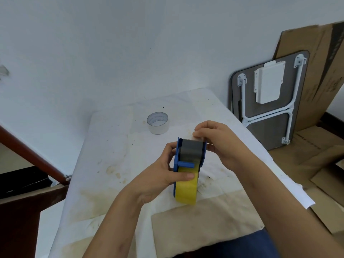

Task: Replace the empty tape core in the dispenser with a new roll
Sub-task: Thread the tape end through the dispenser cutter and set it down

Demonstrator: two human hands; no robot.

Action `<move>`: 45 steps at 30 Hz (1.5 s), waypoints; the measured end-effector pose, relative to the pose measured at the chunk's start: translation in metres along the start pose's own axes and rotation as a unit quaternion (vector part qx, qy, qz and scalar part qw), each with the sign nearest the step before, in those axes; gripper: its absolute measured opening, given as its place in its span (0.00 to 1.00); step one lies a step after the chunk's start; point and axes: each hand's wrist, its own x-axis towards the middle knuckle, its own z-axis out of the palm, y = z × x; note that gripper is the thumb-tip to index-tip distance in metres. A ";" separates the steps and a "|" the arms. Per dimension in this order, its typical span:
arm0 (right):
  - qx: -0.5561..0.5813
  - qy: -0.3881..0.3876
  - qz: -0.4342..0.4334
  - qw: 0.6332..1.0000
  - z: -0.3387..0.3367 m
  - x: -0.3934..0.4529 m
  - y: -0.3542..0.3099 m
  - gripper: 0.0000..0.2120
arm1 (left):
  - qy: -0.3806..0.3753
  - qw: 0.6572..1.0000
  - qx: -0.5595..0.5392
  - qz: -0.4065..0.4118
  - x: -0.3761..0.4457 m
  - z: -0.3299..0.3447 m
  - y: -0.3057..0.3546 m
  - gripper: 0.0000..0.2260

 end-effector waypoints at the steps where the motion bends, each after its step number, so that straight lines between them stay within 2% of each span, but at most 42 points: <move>1: -0.002 -0.006 0.009 1.000 0.000 0.001 0.002 0.03 | -0.005 1.000 -0.005 0.000 0.000 -0.001 0.000 0.34; 9: 0.072 -0.049 0.069 0.994 0.003 0.003 0.012 0.07 | -0.018 0.999 -0.039 -0.011 -0.001 -0.004 0.002 0.32; 18: 0.079 -0.085 0.077 0.990 0.004 0.007 0.021 0.07 | -0.023 0.998 -0.058 -0.030 -0.001 -0.007 0.004 0.32; 27: 0.142 -0.162 0.109 0.970 -0.015 0.007 0.027 0.07 | -0.090 0.995 -0.035 -0.036 0.003 -0.013 0.014 0.31; 29: 0.148 -0.156 0.118 0.969 -0.015 0.006 0.027 0.13 | -0.111 0.993 -0.037 -0.034 0.003 -0.012 0.020 0.28; 32: 0.162 -0.172 0.119 0.964 -0.013 0.003 0.029 0.30 | -0.126 0.991 -0.043 -0.018 0.004 -0.011 0.032 0.23; 37: 0.258 -0.265 0.131 0.920 -0.010 -0.003 0.025 0.32 | -0.121 0.992 -0.044 0.002 0.009 -0.011 0.050 0.20; 45: 0.209 -0.304 0.129 0.920 -0.011 -0.008 0.018 0.33 | -0.115 0.992 -0.034 0.033 0.002 -0.019 0.059 0.16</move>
